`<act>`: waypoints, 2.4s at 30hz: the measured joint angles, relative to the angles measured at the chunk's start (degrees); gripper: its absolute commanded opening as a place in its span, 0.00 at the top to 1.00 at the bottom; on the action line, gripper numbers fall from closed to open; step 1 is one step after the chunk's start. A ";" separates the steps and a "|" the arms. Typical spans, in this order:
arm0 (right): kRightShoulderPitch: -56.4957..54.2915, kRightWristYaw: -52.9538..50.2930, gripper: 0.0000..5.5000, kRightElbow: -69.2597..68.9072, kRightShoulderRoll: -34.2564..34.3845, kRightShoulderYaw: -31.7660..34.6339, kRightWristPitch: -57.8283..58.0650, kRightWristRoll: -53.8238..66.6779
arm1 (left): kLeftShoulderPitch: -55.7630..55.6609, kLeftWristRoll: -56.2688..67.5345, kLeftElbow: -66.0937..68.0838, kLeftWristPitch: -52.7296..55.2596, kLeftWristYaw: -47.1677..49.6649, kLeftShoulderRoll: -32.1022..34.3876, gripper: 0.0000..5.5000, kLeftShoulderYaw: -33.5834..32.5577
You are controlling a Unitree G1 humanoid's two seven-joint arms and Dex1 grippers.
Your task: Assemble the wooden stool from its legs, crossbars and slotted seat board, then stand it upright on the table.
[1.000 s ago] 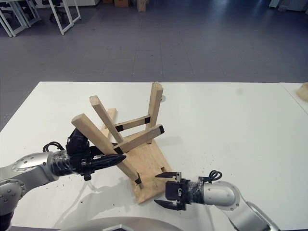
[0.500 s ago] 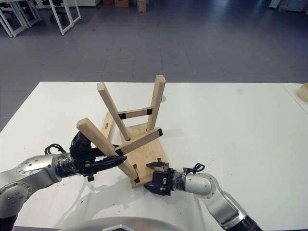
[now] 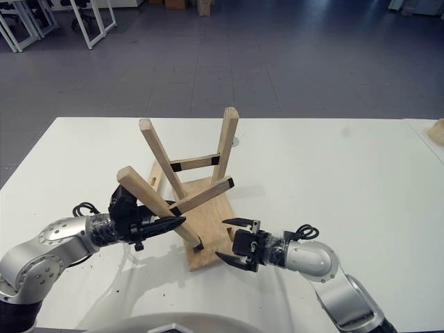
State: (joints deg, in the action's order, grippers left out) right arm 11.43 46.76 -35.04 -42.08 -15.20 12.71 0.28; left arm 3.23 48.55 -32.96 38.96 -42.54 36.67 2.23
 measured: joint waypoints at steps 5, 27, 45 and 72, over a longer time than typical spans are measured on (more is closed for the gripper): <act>0.99 -0.03 0.30 0.00 -0.35 0.10 0.00 -0.06 | -0.05 -1.09 1.22 -0.87 -2.91 1.03 0.63 -0.36; 2.87 0.04 0.30 -1.60 -0.99 0.22 1.89 0.10 | -5.53 -13.72 10.51 -15.70 -15.84 3.73 0.63 8.36; 6.28 -5.21 0.30 1.40 -1.96 10.35 16.28 0.12 | -8.48 -25.21 14.81 -33.24 -13.17 4.41 0.63 17.54; -6.22 -13.53 0.30 15.23 12.77 3.53 12.60 3.69 | -17.40 -25.58 25.25 -37.63 -18.56 4.53 0.55 20.96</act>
State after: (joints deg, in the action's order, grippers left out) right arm 5.21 33.23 -19.81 -29.31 -11.67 25.32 3.97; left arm -14.17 22.97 -7.71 1.33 -61.10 41.20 23.20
